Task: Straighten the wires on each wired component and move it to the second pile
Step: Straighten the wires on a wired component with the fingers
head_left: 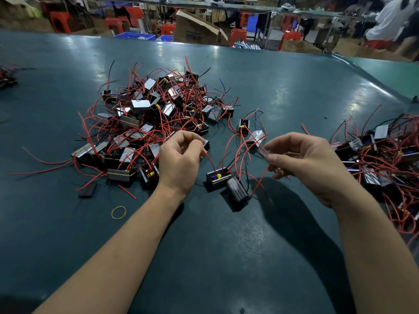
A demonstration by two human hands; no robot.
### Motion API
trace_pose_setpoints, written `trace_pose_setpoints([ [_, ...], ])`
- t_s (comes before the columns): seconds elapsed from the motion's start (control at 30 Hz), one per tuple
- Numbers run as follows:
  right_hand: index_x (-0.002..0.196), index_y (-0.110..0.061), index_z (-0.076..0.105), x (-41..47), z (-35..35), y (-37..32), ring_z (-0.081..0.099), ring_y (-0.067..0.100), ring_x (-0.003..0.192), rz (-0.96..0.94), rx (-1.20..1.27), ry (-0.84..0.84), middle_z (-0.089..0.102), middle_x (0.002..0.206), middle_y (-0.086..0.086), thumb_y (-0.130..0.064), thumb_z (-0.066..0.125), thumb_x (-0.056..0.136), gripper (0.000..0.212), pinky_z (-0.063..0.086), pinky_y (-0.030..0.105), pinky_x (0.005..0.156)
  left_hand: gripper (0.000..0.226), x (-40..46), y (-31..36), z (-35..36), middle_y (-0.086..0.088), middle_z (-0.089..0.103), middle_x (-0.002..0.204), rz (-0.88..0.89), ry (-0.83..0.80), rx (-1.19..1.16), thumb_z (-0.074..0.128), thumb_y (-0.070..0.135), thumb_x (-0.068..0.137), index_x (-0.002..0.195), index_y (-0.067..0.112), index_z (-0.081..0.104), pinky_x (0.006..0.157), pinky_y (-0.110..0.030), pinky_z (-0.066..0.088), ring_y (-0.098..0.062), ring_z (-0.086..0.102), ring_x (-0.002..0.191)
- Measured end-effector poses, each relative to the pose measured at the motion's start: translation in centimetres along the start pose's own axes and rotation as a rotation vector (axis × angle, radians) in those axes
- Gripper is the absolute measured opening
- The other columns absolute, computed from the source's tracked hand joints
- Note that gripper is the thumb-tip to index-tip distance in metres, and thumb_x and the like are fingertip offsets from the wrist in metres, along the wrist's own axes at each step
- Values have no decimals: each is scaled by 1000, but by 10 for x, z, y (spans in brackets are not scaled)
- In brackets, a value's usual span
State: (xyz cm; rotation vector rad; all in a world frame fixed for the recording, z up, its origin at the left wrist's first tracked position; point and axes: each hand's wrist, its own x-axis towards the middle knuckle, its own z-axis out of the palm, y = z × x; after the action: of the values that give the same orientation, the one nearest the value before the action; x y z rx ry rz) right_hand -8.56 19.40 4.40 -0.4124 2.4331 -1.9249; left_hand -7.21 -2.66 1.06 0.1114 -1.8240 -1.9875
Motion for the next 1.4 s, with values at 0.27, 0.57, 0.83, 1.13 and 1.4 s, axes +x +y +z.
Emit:
trace_pose_setpoints([
  [0.27, 89, -25, 65, 9, -3, 16, 68, 19, 64, -94, -421, 221, 67, 78, -10, 1, 66, 86, 26, 60, 45, 68, 6, -1, 3, -1, -2, 67, 62, -91, -146, -175, 61, 3, 79, 77, 6, 65, 43, -18, 27, -10, 38, 46],
  [0.57, 83, -32, 63, 9, 1, 15, 68, 18, 71, -207, -374, 328, 67, 82, -6, 1, 65, 88, 33, 58, 25, 54, 7, 0, 1, 0, 0, 61, 58, -86, -171, -139, 56, 11, 70, 72, 11, 63, 48, -23, 26, -18, 39, 56],
  [0.83, 85, -20, 66, 9, 4, 15, 70, 11, 65, -236, -245, 381, 69, 83, 5, -1, 66, 89, 20, 57, 21, 53, 9, -2, -1, 2, -4, 61, 59, -61, -225, -110, 58, 9, 71, 72, 10, 67, 44, -17, 26, -18, 38, 55],
  [1.13, 89, -19, 69, 7, 5, 13, 70, 16, 70, -281, -267, 396, 68, 86, 8, 0, 68, 87, 18, 57, 23, 53, 29, 4, -12, 7, 1, 63, 60, -74, -96, 79, 54, 23, 98, 75, 11, 65, 42, -19, 31, -10, 43, 45],
  [1.4, 89, -21, 69, 5, 7, 11, 70, 17, 68, -291, -305, 396, 69, 82, 1, -3, 69, 86, 18, 59, 38, 55, 27, 2, -12, 11, -3, 73, 71, -62, -215, 204, 59, 29, 96, 83, 8, 69, 52, -23, 44, -24, 60, 59],
])
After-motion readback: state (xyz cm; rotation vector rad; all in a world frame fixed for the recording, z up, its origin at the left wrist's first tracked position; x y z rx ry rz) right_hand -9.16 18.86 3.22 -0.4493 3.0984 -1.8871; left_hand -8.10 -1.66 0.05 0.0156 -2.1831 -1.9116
